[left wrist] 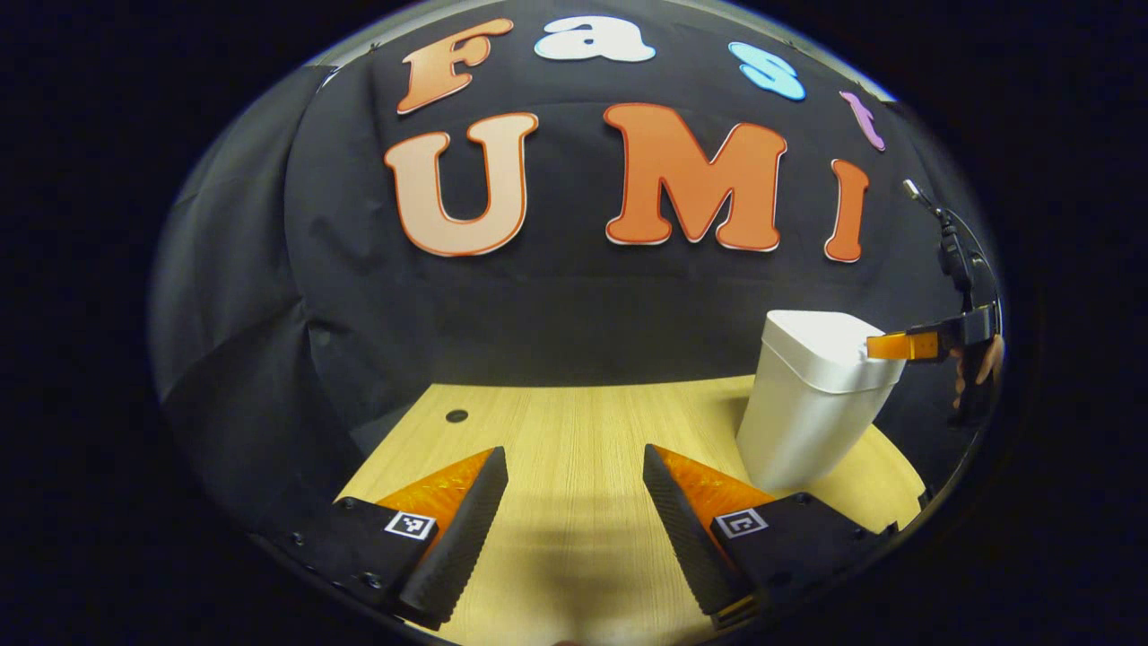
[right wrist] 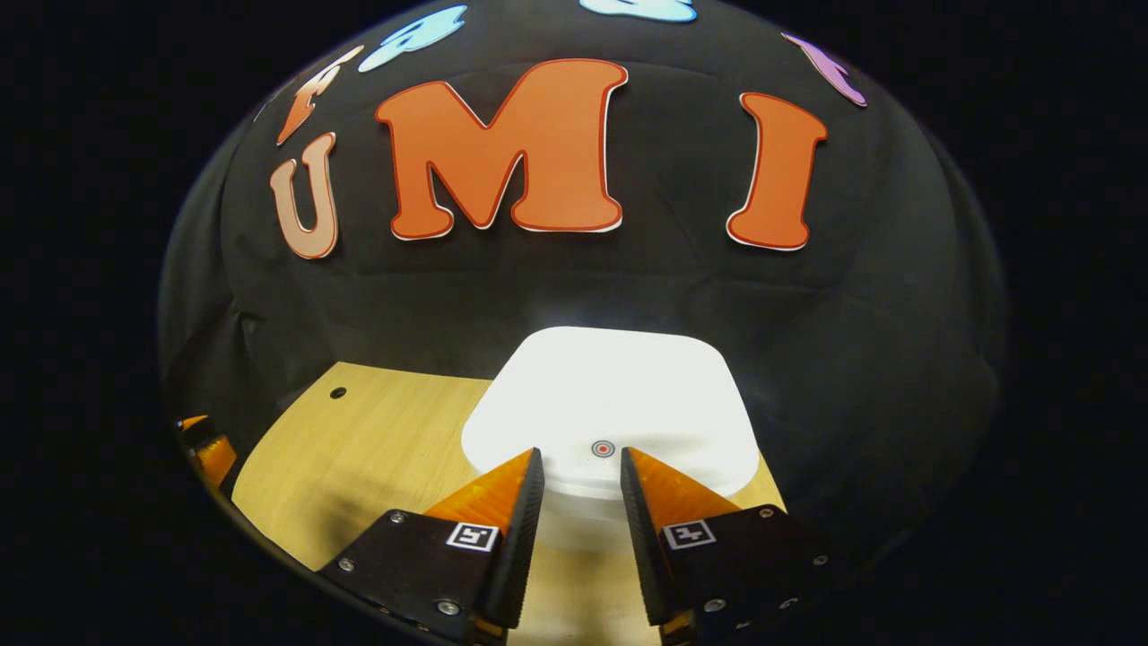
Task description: Press the lid of the desktop garbage bin to open it, pick up the crumpled paper on the desktop and throw it into the bin, then pick up the pop can on the desktop and drop it into the bin, and finally close the garbage bin lid.
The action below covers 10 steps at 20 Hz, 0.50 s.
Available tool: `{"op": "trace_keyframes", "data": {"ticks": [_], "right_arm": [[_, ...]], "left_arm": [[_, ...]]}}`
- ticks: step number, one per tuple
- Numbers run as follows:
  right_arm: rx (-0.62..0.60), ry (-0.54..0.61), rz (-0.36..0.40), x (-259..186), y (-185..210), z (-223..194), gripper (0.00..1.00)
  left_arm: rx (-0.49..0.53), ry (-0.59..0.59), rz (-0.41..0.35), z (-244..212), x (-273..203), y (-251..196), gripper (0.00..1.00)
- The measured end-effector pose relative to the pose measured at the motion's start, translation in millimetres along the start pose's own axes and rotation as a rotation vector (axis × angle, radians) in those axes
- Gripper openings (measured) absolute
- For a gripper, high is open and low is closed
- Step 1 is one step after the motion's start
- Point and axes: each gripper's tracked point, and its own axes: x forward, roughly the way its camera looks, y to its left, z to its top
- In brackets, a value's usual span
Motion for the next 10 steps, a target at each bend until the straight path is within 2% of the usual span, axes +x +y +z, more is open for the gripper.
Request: {"op": "trace_keyframes", "data": {"ticks": [10], "right_arm": [[0.014,-0.083,-0.005,-36.0,54.1,-3.4,0.62]], "left_arm": [[0.023,-0.177,-0.083,79.8,-1.2,19.4,0.97]]}}
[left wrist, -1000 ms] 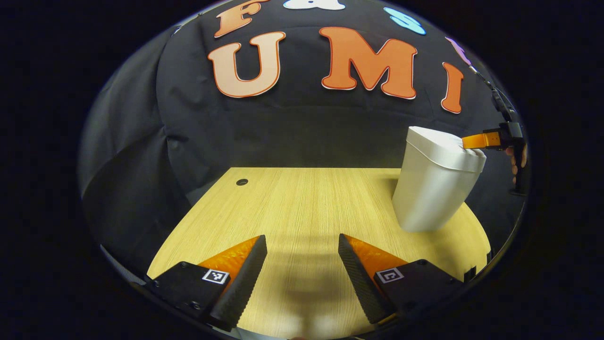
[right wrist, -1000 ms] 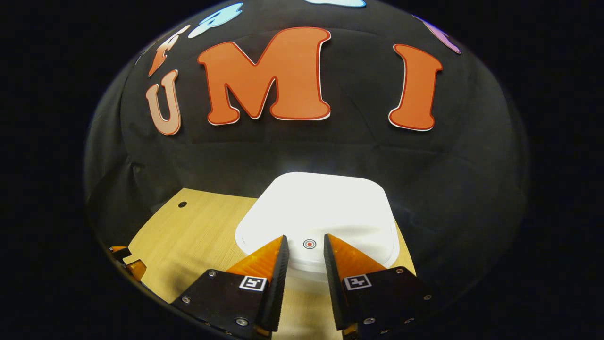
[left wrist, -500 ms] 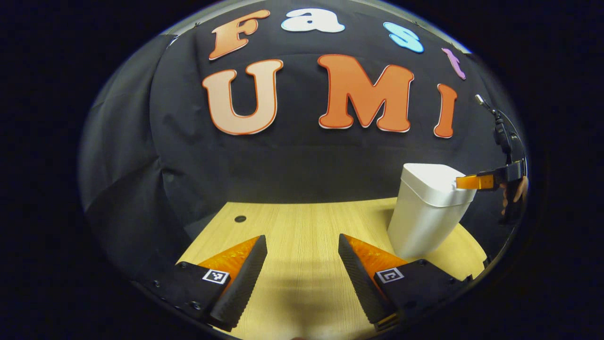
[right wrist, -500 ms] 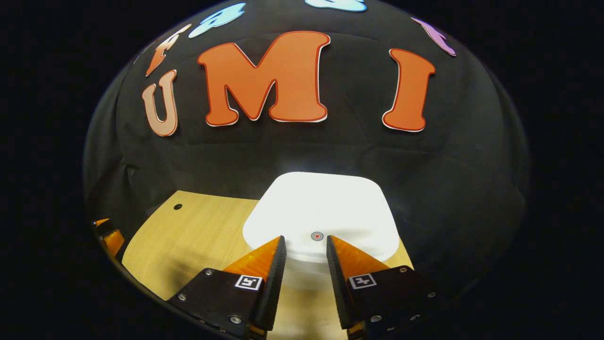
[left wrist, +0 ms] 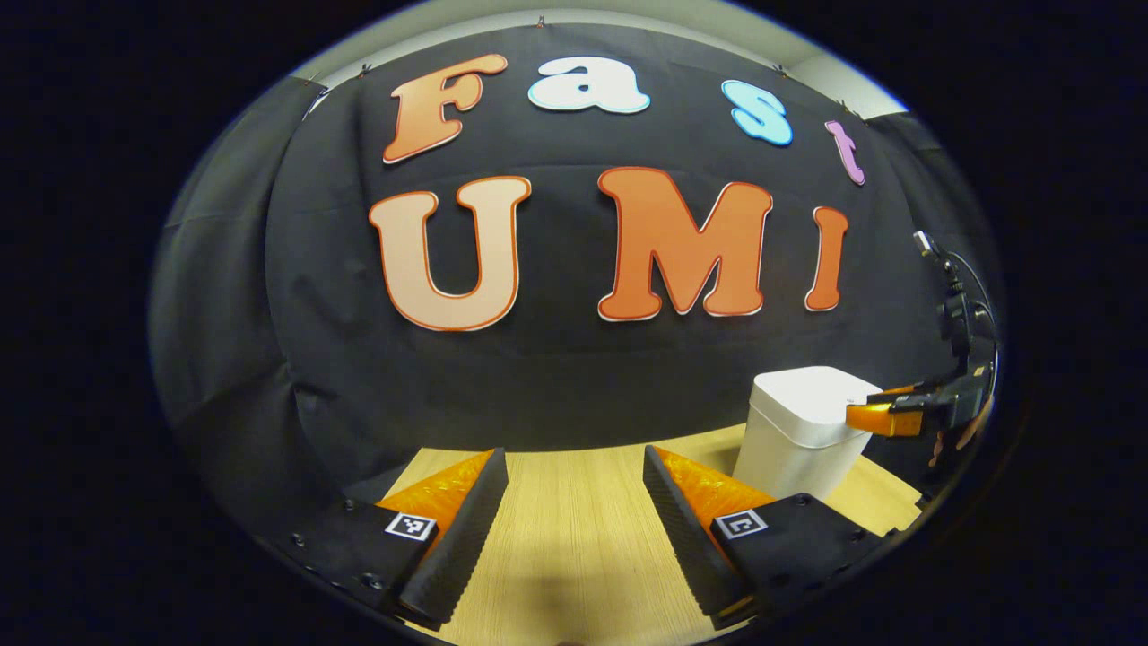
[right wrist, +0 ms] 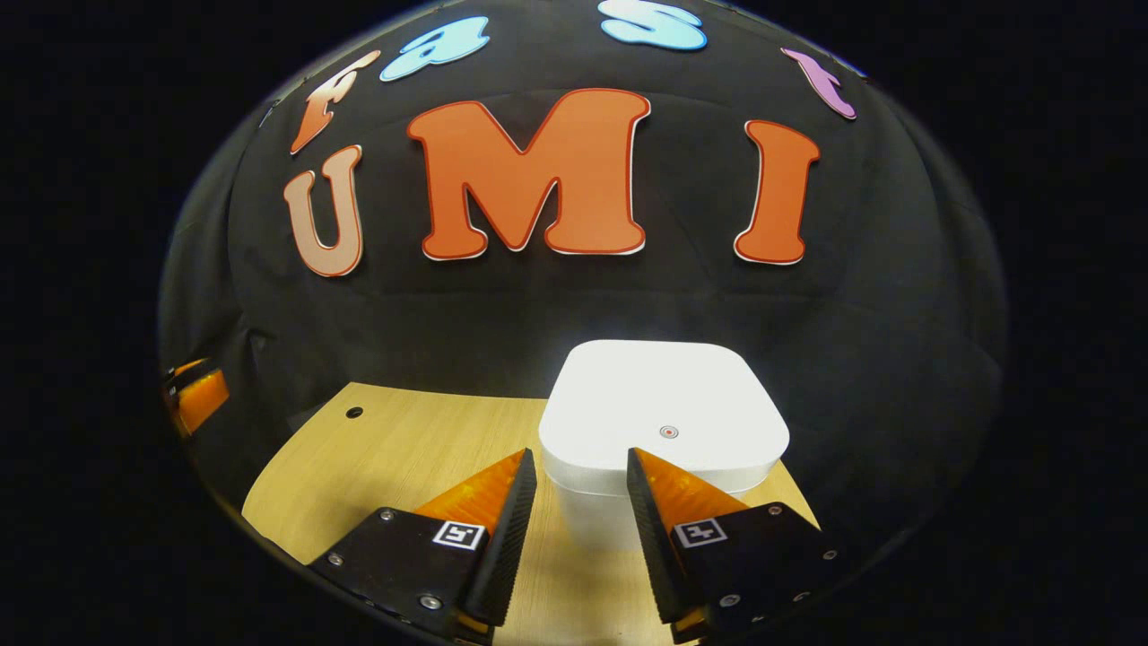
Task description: Press the lid of the desktop garbage bin to open it, pick up the crumpled paper on the desktop and throw it into the bin, then pick up the pop can on the desktop and drop it into the bin, and finally close the garbage bin lid.
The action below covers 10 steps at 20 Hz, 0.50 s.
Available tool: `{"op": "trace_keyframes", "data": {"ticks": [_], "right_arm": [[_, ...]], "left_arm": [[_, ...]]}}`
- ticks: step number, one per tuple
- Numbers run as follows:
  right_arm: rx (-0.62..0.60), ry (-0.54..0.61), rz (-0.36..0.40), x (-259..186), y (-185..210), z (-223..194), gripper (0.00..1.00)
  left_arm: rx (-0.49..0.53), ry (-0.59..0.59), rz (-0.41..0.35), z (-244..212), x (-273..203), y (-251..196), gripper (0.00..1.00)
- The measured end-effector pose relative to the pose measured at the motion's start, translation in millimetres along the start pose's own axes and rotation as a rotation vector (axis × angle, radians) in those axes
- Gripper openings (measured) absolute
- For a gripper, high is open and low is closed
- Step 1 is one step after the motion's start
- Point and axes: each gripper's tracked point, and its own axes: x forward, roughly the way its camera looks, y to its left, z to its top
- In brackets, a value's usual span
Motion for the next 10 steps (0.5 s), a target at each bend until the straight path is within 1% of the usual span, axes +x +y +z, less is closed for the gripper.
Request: {"op": "trace_keyframes", "data": {"ticks": [3,5,8,10], "right_arm": [[-0.013,-0.029,0.006,-10.0,14.7,-2.1,0.62],[-0.009,-0.061,0.007,-18.0,22.8,0.6,0.62],[-0.002,-0.127,-0.002,-29.5,27.3,10.1,0.63],[-0.01,-0.159,-0.01,-35.2,29.0,12.9,0.67]], "left_arm": [[0.03,-0.066,-0.009,20.3,-0.1,-0.5,0.97],[0.033,-0.109,-0.015,29.5,-3.1,-3.3,0.97],[0.038,-0.177,0.001,41.9,-13.1,-2.4,0.97],[0.053,-0.207,0.0,46.7,-17.5,-6.6,0.97]]}}
